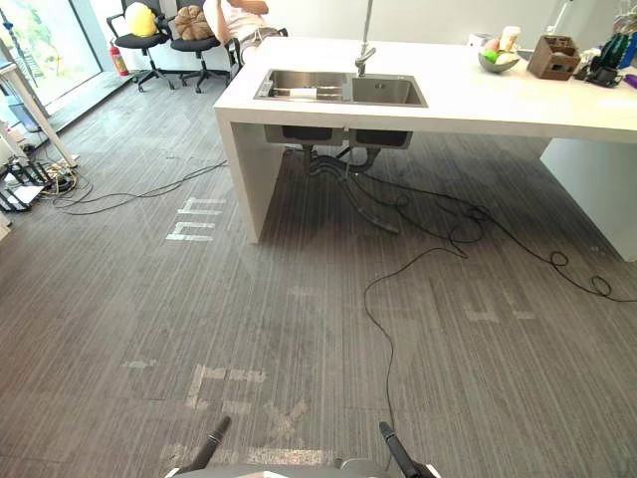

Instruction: Walk over to the sink, pick up the cup, carry it to the dishwasher, place the cup inside the dishwasher, then close the dishwasher door

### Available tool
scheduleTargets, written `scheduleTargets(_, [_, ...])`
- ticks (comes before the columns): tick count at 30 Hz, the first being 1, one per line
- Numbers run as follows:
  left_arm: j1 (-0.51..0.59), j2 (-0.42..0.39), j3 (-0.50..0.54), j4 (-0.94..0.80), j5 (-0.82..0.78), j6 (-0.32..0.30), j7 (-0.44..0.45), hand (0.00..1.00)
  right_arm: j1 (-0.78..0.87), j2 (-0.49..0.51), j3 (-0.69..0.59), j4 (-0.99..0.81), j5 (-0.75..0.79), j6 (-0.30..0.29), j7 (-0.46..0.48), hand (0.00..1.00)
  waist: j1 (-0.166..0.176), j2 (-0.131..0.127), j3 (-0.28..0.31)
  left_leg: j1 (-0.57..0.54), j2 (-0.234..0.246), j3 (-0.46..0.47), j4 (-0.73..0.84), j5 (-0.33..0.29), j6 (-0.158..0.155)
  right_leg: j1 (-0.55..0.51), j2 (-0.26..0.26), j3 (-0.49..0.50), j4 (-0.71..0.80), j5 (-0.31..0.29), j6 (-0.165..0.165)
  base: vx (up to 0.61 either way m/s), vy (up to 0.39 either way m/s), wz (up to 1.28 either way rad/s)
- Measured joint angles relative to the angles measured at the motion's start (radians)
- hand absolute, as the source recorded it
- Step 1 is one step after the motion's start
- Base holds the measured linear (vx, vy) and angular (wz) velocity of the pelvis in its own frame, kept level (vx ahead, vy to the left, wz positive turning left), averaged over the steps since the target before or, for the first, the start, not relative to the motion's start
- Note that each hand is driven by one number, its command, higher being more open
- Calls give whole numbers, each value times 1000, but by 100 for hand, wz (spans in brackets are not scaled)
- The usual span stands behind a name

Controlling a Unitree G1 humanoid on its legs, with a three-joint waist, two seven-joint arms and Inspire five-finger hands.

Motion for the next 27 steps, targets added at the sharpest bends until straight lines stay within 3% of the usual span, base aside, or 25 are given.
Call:
scheduleTargets(2, [11, -11, 10, 6, -53, 29, -48, 100, 2, 7, -46, 14, 72, 22, 10, 100, -5, 17, -2, 19, 0, 19, -56, 25, -7, 20, 2, -1, -61, 29, 6, 74, 17, 0])
scheduleTargets(4, [-7, -23, 44, 8, -59, -3, -44, 100, -4, 8, -57, 14, 71, 7, 8, 100, -4, 21, 24, 40, -3, 25, -102, 52, -4, 53, 3, -19, -131, 76, 9, 78, 30, 0])
scheduleTargets(7, [-29, -21, 43, -10, -66, -22, -32, 100, -12, 9, -48, -17, 67, -20, -15, 100, -8, 28, 36, 75, -6, 27, -135, 62, -16, 106, 6, -30, -195, 102, 16, 82, 9, 0])
scheduleTargets(11, [-30, 13, -8, -95, -69, 13, -28, 100, -32, 6, 19, -145, 69, -21, -37, 100, -11, 28, 38, 74, -8, 14, -159, 71, -28, 115, 6, -60, -228, 110, 24, 51, -16, 11])
scheduleTargets(14, [-32, 12, -14, -150, -70, -4, -5, 100, -98, 24, 40, -205, 95, -23, -51, 100, -6, 27, 42, 71, -13, -9, -176, 85, -29, 116, 3, -111, -233, 111, 26, 5, -25, 26])
scheduleTargets(18, [-33, -17, -22, -277, -115, -36, 25, 100, -142, 47, 64, -267, 180, -52, -47, 100, 19, 25, 45, 75, -20, -42, -183, 94, -34, 135, -4, -166, -234, 101, 41, -20, -8, 36])
scheduleTargets(23, [-39, -90, -46, -354, -153, -46, -9, 100, -133, 65, 62, -268, 211, -67, -22, 100, 18, 25, 46, 85, -31, -55, -201, 105, -36, 151, -17, -196, -232, 93, 53, -23, 20, 20])
scheduleTargets(27, [-50, -118, -81, -347, 3, -72, 27, 100, -96, 70, 54, -257, 189, -69, -21, 100, 15, 26, 67, 123, -33, -39, -211, 104, -36, 180, -22, -192, -221, 84, 61, -33, 18, -5])
